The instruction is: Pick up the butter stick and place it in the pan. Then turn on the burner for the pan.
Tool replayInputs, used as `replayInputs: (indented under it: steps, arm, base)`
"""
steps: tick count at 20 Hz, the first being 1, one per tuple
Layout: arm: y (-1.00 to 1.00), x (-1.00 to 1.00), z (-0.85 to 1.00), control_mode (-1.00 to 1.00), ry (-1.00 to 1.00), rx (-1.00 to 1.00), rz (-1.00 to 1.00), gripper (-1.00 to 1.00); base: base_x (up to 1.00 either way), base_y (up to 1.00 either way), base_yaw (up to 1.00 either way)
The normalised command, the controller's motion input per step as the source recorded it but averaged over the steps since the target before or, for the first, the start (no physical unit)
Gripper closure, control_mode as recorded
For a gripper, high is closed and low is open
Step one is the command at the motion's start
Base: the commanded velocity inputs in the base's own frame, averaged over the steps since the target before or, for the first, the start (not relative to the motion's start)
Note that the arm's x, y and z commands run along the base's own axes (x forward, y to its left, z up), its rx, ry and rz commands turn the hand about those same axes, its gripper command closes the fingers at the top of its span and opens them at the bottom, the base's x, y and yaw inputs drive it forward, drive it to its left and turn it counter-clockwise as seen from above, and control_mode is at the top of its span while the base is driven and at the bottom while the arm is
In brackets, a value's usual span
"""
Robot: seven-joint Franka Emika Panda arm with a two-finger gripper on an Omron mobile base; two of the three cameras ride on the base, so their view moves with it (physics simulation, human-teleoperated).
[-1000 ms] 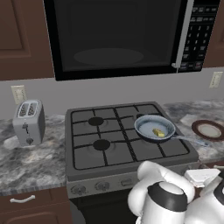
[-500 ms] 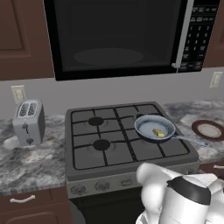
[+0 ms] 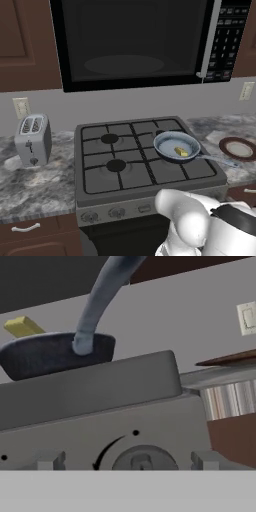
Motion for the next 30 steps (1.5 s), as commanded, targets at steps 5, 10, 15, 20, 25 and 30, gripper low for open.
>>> replayInputs:
  steps: [5,10,15,20,25,30]
  arm:
    - [-0.05,0.0,-0.09,-1.0,0.0,0.0,0.0,-1.0]
    - [0.0,0.01,-0.06,-1.0,0.0,0.0,0.0,-1.0]
    - [0.0,0.05,0.0,-1.0,0.0,0.0,0.0,-1.0]
    - [0.02,0.07,0.0,-1.0,0.0,0.0,0.0,-1.0]
    - [0.15,0.09,-0.01,-1.0,0.0,0.0,0.0,-1.0]
    - [0.08,0.07,0.0,-1.0,0.0,0.0,0.0,-1.0]
  base:
    - [0.0,0.0,0.0]
    - [0.0,0.0,0.0]
    - [0.0,0.0,0.0]
    - [0.0,0.0,0.0]
    - [0.0,0.0,0.0]
    - [0.0,0.0,0.0]
